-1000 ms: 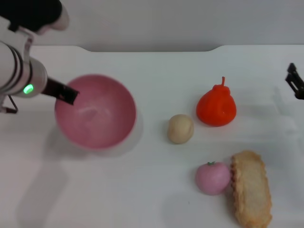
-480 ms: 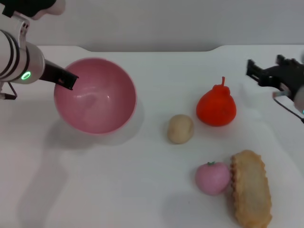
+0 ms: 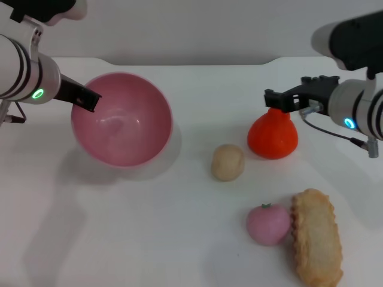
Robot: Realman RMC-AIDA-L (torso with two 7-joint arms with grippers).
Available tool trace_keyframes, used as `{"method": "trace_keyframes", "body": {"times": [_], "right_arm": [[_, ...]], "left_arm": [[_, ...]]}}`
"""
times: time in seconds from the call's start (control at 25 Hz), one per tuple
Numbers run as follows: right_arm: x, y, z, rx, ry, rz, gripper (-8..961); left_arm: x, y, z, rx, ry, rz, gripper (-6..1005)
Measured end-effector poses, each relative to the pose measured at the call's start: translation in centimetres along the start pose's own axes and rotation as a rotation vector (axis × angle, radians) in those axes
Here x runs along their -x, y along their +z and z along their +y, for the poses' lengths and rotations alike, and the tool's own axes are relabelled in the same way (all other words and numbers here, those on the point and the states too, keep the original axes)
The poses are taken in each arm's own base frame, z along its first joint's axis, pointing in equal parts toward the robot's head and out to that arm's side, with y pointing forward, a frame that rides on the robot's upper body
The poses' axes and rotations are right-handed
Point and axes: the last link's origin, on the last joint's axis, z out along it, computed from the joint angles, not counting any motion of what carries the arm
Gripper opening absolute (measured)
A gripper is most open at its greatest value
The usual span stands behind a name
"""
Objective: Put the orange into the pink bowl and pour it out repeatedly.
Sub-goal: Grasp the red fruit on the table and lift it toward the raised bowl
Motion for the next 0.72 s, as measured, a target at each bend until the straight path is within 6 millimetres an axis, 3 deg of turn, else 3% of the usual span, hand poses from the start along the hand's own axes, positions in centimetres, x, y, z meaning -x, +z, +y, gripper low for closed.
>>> {"method": "trace_keyframes", "body": {"times": [0.72], "right_arm": [[-2.2, 1.6, -1.3, -0.027, 0.087, 0.088, 784]], "left_arm": [[-0.7, 0.2, -0.2, -0.002, 0.020, 0.018, 45]]}}
